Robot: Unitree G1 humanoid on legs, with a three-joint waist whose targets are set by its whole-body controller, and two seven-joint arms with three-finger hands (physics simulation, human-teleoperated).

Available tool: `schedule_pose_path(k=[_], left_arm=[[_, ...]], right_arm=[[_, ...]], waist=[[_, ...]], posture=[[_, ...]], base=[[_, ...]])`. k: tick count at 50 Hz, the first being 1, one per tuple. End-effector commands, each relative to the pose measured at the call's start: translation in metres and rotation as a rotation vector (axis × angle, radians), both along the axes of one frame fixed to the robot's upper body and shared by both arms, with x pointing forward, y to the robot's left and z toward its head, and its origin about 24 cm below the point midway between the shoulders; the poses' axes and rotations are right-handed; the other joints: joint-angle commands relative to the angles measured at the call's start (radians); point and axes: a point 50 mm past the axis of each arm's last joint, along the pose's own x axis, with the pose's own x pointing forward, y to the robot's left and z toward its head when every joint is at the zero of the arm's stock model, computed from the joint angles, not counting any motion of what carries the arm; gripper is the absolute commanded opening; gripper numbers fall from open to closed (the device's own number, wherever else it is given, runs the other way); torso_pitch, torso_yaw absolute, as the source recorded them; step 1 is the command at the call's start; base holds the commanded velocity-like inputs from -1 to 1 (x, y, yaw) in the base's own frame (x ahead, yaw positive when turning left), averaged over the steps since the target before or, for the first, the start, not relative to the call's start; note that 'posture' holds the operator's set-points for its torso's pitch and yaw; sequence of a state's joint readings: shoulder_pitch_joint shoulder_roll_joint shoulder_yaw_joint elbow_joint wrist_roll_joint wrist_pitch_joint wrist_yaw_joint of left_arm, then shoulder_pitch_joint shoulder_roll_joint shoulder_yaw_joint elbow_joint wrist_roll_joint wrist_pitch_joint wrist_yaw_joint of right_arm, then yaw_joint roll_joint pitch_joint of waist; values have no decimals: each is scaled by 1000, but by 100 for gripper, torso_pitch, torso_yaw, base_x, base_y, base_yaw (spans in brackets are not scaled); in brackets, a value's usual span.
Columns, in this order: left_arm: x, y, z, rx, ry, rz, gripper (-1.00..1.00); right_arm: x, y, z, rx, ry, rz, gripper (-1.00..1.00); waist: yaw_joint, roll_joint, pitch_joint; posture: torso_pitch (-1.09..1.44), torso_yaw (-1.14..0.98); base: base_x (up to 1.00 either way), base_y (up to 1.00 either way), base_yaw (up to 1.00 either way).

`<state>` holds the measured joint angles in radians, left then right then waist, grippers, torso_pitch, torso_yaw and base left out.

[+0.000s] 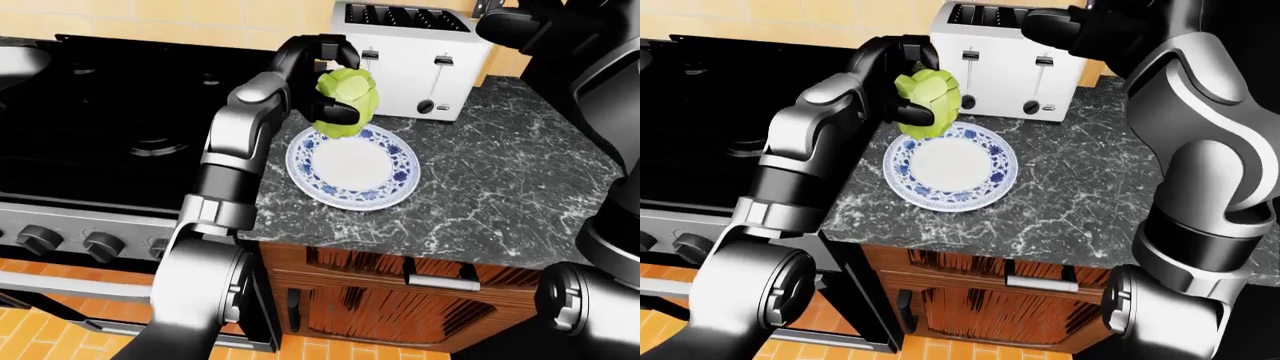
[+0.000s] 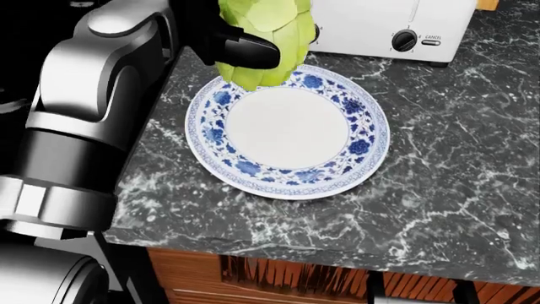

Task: Pick the artichoke from the pan and place it on the plate.

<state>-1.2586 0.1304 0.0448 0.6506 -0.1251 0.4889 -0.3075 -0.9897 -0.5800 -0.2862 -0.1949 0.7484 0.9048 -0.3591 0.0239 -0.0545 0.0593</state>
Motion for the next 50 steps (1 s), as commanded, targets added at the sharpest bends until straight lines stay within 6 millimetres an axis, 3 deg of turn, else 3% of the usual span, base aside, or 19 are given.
schedule_pose_path(k=[1,40,50], left_arm=[[-7,-3,33,-35,-132,-21,-100],[-5,-15,-10,-34,-75,-42,-100],[-6,-19,-10,-34,-74,-55,-100]], right_arm=[[-8,-1,15,3,-83,-6,100],[-9,-3,17,5,-89,-7,100],[-10,-3,18,8,-90,-8,100]], waist=[[1,-4,-35],[5,-11,-37],[6,-13,-38]], posture=[[0,0],[0,0],[0,0]], base=[[0,0,0],[0,0,0],[0,0,0]])
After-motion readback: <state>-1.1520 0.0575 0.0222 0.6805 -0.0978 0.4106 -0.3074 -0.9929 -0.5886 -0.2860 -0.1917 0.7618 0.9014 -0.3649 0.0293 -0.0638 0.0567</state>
